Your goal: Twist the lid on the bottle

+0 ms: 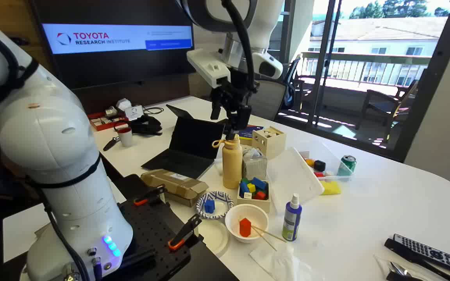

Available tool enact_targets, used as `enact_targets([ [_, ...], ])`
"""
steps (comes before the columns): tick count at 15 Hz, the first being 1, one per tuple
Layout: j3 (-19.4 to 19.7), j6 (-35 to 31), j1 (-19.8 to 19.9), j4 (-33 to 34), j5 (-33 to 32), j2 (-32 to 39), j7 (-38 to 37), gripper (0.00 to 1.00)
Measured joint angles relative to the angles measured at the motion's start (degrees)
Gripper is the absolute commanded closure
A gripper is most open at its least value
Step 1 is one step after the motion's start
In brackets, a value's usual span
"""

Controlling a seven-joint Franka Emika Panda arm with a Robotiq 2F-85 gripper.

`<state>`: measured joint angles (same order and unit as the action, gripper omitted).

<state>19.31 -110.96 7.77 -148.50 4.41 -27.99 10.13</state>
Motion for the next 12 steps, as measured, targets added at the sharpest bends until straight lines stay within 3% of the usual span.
enact_targets([
  [4, -1.1, 0.0, 0.2, 0.0, 0.1, 0.1, 0.0, 0.0],
  [8, -5.0, -1.3, -0.3, 0.5, 2.4, 1.6, -0.6, 0.0],
  [12, -10.4, -8.3, -2.8, 1.7, 7.0, 5.7, -4.2, 0.0],
])
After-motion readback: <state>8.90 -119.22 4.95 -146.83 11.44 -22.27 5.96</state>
